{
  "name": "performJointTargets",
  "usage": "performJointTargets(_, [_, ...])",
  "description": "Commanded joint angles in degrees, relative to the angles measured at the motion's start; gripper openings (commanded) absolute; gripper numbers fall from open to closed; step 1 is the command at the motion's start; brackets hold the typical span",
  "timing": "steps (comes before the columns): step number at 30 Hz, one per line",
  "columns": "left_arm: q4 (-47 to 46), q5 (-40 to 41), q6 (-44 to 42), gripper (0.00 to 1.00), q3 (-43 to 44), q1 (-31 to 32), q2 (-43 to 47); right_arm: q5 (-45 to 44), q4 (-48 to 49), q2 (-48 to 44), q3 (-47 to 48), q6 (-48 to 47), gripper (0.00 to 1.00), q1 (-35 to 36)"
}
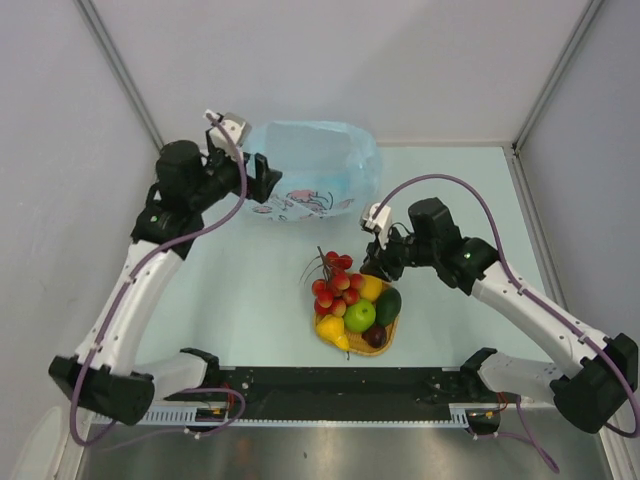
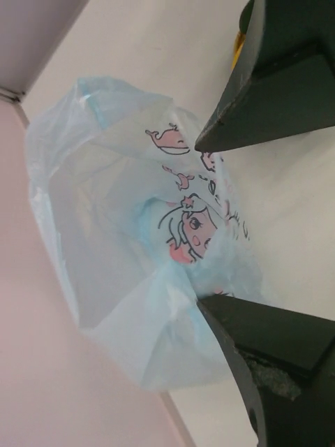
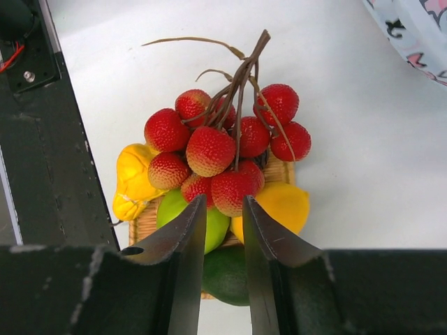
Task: Take the fake fruits out of the plastic bag
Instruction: Adjust the plastic bag at the center of the board.
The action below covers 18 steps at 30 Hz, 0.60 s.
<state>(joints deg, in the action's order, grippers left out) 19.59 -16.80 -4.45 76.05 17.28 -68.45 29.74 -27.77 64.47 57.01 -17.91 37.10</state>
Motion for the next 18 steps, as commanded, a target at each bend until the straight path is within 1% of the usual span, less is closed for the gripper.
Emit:
performJointTargets(1, [3.3,-7.4,0.9,0.81,-2.6,-0.2,7.6,-0.8,3.9,0.6,1.3,3.2,0.32,-1.6])
performJointTargets(2, [4.9,-14.4,0.9,0.79,-4.0,-0.3,9.9,-1.0,4.1,0.7,1.3,4.1,0.32,-2.4])
performJointTargets(3, [5.3,-17.4,2.6,0.75,-5.8,-0.2,10.7,-1.1,4.6,0.7,1.3,4.5,0.32,-2.8])
performJointTargets(4, [5.7,-20.9,3.6,0.74,-9.5,-0.3,11.4,-1.3,5.0,0.9,1.3,4.8,0.32,-3.3])
performJointTargets(5, [6.5,-24.5,4.1,0.72,-11.3,-0.1,12.0,-1.3,5.4,1.0,1.3,5.3,0.32,-4.3])
performJointTargets(6, [6.4,-25.1,6.0,0.71,-13.1,0.1,12.6,-1.4,6.2,0.9,1.3,6.2,0.33,-4.7])
performJointTargets(8, [4.9,-25.0,8.0,0.71,-17.1,0.1,13.3,-1.6,6.9,1.1,1.3,7.4,0.34,-6.2])
performJointTargets(9, [4.6,-23.0,8.6,0.75,-17.8,0.2,14.0,-1.5,7.5,1.1,1.3,8.2,0.34,-6.8])
performJointTargets(10, [4.1,-22.8,9.2,0.76,-18.6,0.2,14.2,-1.5,7.4,1.1,1.3,8.4,0.34,-7.3])
performJointTargets(11, [3.9,-23.9,9.6,0.76,-18.7,0.2,14.4,-1.5,7.4,1.1,1.3,8.5,0.34,-7.7])
performJointTargets(13, [4.9,-28.8,9.6,0.73,-18.0,0.4,13.8,-1.8,7.2,1.2,1.3,8.5,0.34,-8.4])
performJointTargets(14, [6.9,-29.5,8.6,0.72,-17.3,0.5,13.3,-1.9,7.4,1.3,1.3,8.4,0.34,-8.6])
performJointTargets(16, [8.0,-27.5,6.9,0.72,-14.5,0.5,13.2,-2.5,9.0,2.2,1.3,8.2,0.35,-8.7])
performJointTargets(18, [8.4,-23.4,2.5,0.72,-12.5,0.5,13.1,-3.2,11.1,4.2,1.3,7.6,0.36,-8.5])
